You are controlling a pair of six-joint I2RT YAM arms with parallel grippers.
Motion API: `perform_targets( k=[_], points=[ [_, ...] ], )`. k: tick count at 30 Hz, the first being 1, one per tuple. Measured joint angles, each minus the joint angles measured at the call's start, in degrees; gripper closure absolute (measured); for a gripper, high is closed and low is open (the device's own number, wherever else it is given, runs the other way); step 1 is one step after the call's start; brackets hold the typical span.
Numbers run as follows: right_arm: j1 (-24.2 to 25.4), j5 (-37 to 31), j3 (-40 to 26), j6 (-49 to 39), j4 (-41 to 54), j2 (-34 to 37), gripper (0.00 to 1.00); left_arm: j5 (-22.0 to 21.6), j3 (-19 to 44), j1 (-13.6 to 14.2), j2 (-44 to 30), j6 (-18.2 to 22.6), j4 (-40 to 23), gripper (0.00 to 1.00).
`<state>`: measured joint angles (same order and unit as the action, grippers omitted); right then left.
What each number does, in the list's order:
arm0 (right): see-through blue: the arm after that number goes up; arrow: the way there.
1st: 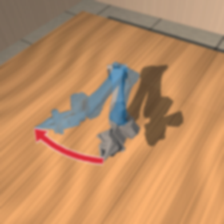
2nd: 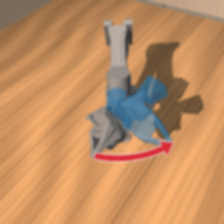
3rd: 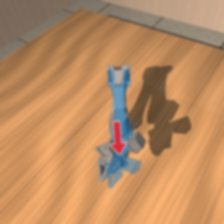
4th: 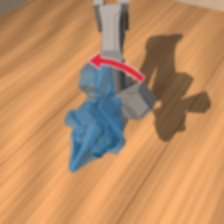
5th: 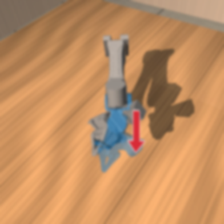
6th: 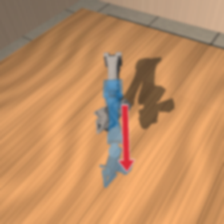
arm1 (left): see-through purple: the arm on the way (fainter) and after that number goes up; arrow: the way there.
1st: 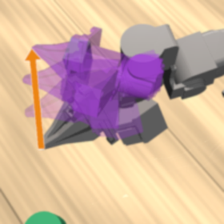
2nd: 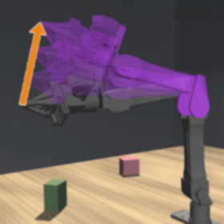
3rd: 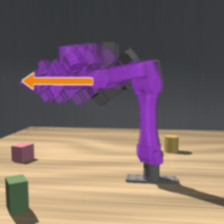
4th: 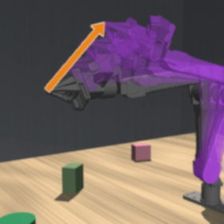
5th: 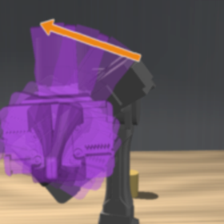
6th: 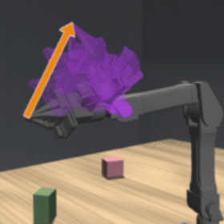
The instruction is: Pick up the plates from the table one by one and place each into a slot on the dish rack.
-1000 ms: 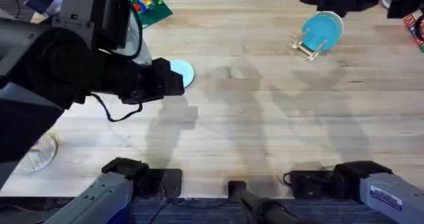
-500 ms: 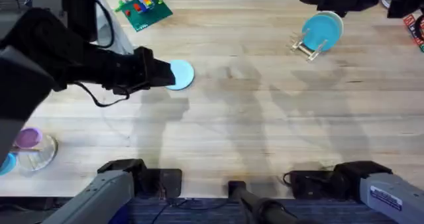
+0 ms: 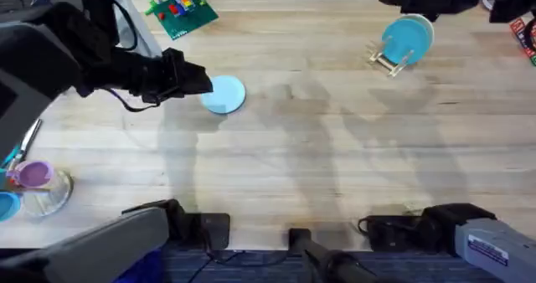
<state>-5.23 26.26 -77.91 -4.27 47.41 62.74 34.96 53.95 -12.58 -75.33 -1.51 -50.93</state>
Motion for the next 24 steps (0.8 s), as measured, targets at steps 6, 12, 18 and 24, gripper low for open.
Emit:
perform_targets(
  k=[6,12,18,24],
  points=[
    [0.0,0.0,0.0,0.0,0.0,0.0,0.132,0.5,0.0,-0.1,-4.5,0.3,3.8,0.962],
    [0.0,0.0,0.0,0.0,0.0,0.0,0.132,0.9,0.0,-0.2,-8.2,0.3,5.7,0.962],
    [0.0,0.0,0.0,0.0,0.0,0.0,0.132,1.1,0.2,-3.0,-8.8,0.3,5.7,0.963],
    [0.0,0.0,0.0,0.0,0.0,0.0,0.132,1.1,0.5,-6.1,-8.8,0.3,5.2,0.963]
  ],
)
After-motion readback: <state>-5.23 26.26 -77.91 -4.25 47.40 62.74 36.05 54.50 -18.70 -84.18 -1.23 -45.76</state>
